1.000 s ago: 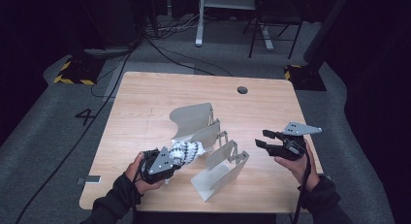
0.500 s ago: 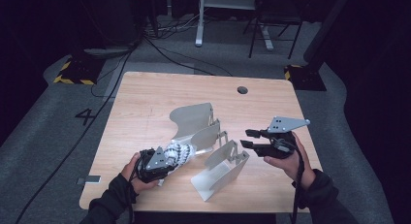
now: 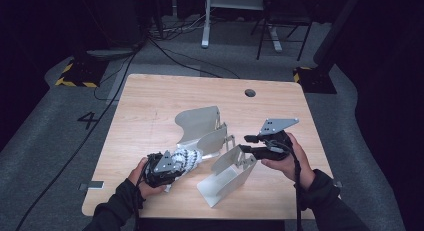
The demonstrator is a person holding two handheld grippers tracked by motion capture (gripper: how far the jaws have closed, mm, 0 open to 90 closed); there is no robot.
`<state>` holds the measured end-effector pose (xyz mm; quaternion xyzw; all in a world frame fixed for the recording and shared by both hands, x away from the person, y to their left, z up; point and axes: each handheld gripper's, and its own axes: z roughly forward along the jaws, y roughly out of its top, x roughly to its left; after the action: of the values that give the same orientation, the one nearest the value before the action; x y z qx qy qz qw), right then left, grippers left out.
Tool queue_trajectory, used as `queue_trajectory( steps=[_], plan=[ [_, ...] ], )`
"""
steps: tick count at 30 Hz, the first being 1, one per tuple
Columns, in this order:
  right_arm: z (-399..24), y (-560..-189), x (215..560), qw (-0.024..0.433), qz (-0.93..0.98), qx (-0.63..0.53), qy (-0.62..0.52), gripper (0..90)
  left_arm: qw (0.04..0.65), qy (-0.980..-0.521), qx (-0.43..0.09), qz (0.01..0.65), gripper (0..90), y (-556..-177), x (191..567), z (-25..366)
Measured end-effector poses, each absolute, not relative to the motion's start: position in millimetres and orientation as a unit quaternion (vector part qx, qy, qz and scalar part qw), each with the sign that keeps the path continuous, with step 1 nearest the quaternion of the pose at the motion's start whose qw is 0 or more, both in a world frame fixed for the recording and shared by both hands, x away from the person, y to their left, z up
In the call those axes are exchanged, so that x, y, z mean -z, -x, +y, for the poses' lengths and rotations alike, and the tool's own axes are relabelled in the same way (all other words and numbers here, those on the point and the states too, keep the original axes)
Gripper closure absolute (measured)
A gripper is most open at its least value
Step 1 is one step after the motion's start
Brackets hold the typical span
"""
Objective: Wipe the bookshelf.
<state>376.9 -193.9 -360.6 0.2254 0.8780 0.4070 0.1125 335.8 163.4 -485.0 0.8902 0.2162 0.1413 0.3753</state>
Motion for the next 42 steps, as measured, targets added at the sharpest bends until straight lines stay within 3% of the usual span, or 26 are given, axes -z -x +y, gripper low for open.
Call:
queue_trajectory(
  steps=[5, 7, 16, 24, 31, 34, 37, 42],
  plan=[
    [-192.5, -379.1, 360.8, 0.108, 0.883, -0.402, -0.216, 72.4, 0.375, -0.890, -0.141, 0.217, 71.4, -335.6, 485.0, 164.2],
    [-191.7, -379.9, 360.7, 0.105, 0.886, -0.400, -0.208, 80.2, 0.375, -0.890, -0.142, 0.217, 71.4, -335.7, 484.7, 163.6],
    [-199.3, -396.8, 357.1, 0.124, 0.892, -0.382, -0.209, 83.6, 0.389, -0.880, -0.145, 0.231, 71.6, -336.3, 479.7, 165.5],
    [-223.5, -426.5, 355.1, 0.125, 0.889, -0.379, -0.226, 84.2, 0.398, -0.850, -0.200, 0.282, 72.8, -340.4, 468.9, 158.8],
    [-224.7, -431.6, 354.7, 0.133, 0.884, -0.382, -0.233, 84.2, 0.400, -0.849, -0.236, 0.253, 73.5, -344.2, 454.9, 126.8],
    [-224.7, -430.4, 353.4, 0.146, 0.870, -0.402, -0.244, 75.0, 0.409, -0.845, -0.247, 0.242, 74.8, -346.7, 447.9, 107.8],
    [-231.2, -428.1, 346.4, 0.173, 0.850, -0.421, -0.267, 58.1, 0.417, -0.841, -0.253, 0.236, 76.0, -353.9, 440.6, 95.8],
    [-254.0, -416.4, 336.2, 0.196, 0.821, -0.456, -0.283, 49.6, 0.417, -0.836, -0.266, 0.237, 76.7, -367.4, 435.8, 86.8]
  ],
)
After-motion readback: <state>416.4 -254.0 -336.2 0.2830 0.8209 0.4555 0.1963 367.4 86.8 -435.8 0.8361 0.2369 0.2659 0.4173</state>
